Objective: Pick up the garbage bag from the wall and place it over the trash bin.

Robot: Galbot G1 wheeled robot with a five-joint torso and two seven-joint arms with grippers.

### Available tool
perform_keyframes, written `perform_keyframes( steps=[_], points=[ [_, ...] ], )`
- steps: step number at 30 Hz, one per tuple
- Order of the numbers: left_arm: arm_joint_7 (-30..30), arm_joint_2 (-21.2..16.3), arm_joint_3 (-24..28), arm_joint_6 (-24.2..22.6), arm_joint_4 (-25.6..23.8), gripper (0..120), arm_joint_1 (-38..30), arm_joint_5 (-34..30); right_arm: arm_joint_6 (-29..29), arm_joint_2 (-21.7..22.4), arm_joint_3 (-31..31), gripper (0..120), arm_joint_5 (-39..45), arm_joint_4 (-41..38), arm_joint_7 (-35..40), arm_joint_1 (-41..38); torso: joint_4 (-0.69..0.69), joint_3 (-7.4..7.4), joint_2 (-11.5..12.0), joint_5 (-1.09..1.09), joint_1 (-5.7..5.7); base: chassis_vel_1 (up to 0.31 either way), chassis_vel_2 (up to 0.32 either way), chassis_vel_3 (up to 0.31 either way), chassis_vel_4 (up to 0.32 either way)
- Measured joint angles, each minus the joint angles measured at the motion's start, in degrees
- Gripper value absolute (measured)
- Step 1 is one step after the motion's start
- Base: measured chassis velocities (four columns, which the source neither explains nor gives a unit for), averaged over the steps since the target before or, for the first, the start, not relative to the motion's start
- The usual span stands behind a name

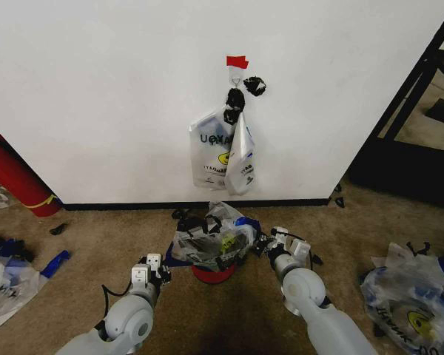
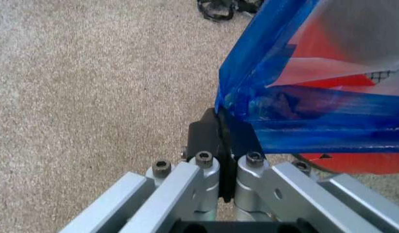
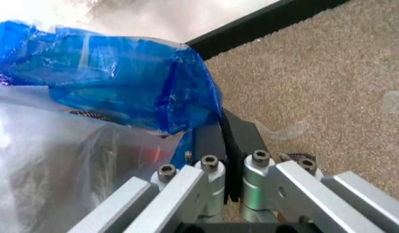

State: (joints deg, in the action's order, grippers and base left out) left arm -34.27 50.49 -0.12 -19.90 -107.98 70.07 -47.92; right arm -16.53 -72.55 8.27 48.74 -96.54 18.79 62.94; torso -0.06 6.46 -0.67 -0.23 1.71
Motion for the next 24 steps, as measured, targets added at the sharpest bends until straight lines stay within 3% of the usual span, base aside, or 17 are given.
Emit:
perform_keyframes(
  steps=[15,24],
  points=[
    [-0.5,0.6,1.7,0.6,2.6,0,-3.0,3.2,0.3,-0.7,-1.2,0,-2.8,3.0,-0.8,-2.6,0.0,0.0,0.0,0.0,0.0,0.0,0.0,0.0,0.0],
    [-0.6,1.7,2.9,4.0,3.8,0,-4.5,4.8,2.4,-1.0,-1.1,0,-2.6,5.8,-3.2,-4.3,0.0,0.0,0.0,0.0,0.0,0.0,0.0,0.0,0.0]
  ],
)
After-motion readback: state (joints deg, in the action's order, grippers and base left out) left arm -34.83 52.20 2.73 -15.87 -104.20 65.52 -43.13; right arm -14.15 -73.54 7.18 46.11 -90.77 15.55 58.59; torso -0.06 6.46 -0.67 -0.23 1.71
